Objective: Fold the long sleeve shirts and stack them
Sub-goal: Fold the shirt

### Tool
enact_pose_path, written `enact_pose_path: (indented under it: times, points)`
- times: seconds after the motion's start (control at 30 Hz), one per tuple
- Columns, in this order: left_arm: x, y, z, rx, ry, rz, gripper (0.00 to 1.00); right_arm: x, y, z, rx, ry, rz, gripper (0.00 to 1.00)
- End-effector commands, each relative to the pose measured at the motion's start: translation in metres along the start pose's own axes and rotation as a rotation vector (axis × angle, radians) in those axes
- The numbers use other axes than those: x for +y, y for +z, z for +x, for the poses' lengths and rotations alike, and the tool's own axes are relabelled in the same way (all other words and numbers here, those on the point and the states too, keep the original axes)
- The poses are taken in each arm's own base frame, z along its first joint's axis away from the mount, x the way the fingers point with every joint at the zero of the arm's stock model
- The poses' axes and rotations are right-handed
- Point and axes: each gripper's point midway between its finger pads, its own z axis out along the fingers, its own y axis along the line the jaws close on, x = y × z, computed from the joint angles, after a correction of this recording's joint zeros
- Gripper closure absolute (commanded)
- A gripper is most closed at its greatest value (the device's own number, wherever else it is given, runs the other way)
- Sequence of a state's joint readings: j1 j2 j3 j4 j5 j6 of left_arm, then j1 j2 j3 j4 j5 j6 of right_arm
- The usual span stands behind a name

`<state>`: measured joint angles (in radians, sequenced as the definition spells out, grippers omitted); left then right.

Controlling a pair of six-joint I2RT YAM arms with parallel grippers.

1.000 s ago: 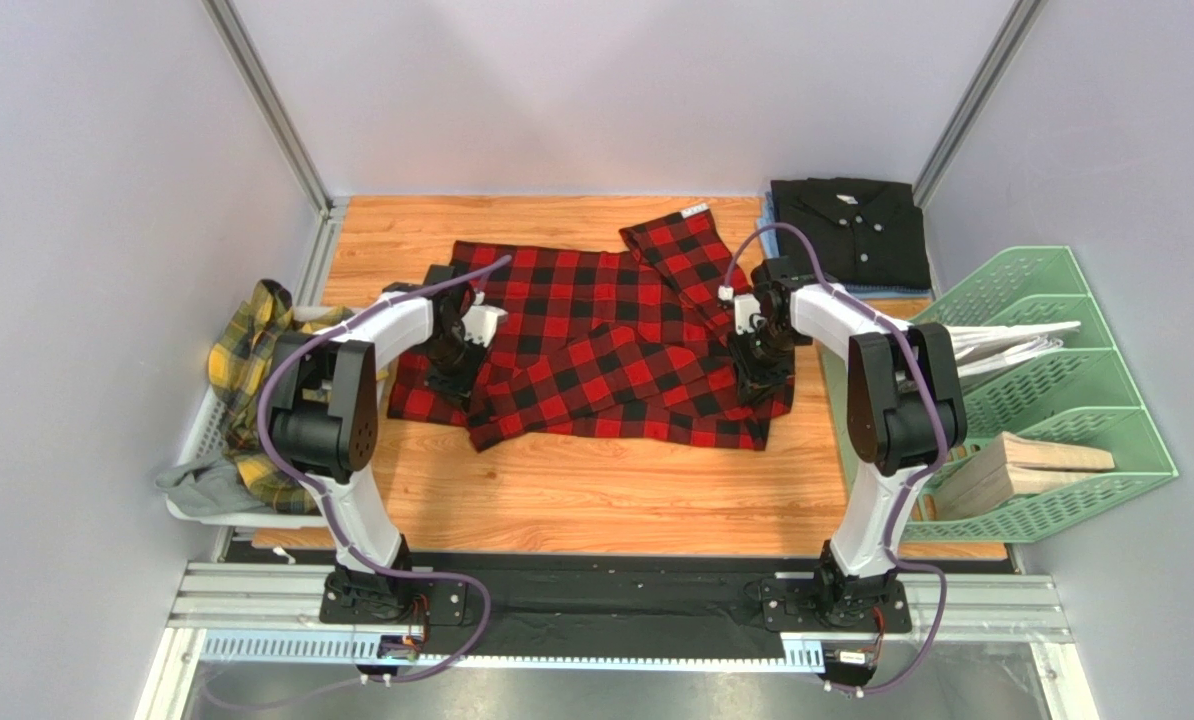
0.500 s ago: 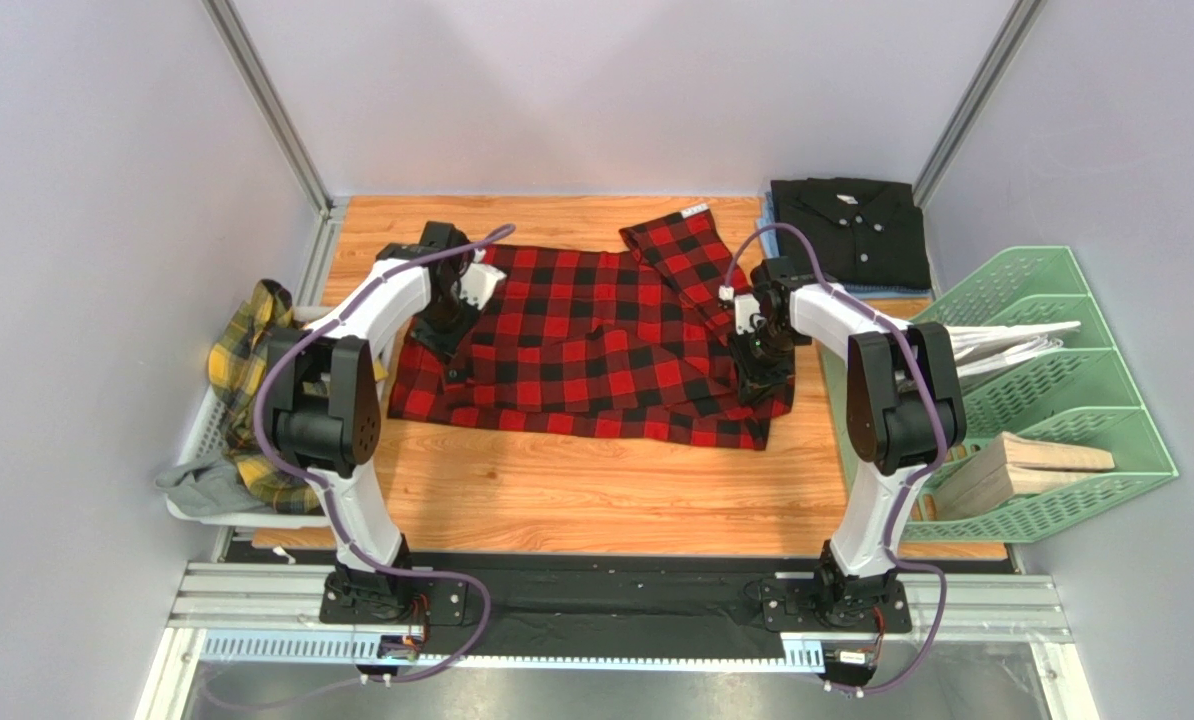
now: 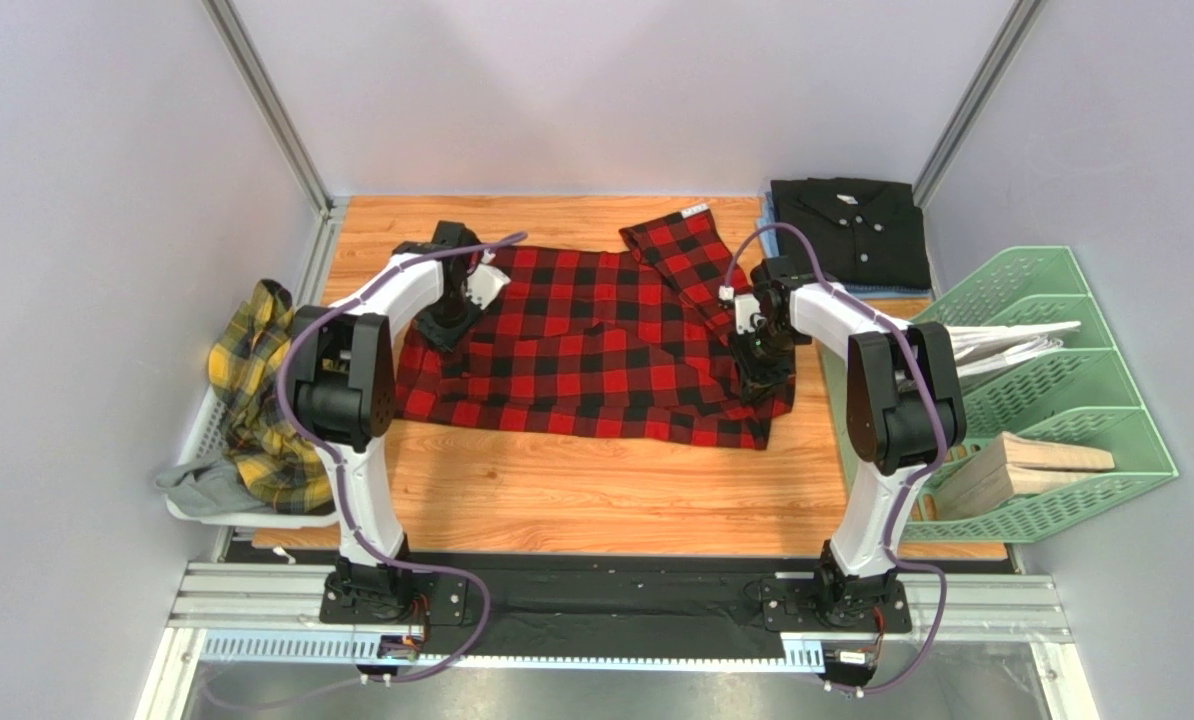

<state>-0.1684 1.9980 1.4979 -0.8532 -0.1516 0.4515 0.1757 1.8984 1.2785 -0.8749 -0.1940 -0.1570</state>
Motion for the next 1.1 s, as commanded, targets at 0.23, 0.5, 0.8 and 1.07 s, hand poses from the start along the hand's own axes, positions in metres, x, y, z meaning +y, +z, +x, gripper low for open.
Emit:
enact_pose_path:
  times: [0.23, 0.5, 0.8, 1.07]
  points:
    - [-0.041, -0.04, -0.031, -0.262, 0.241, 0.134, 0.45, 0.045, -0.078, -0.055, -0.217, -0.138, -0.074, 0.66]
    - [-0.076, -0.006, -0.022, -0.137, 0.243, 0.242, 0.52, 0.024, -0.02, -0.075, -0.102, -0.141, -0.027, 0.7]
    - [-0.131, -0.001, 0.036, 0.022, 0.256, 0.318, 0.59, 0.002, 0.005, -0.029, 0.028, -0.208, 0.052, 0.7]
    - [-0.195, -0.029, 0.091, 0.083, 0.268, 0.455, 0.6, 0.002, -0.009, 0.03, 0.088, -0.259, 0.058, 0.7]
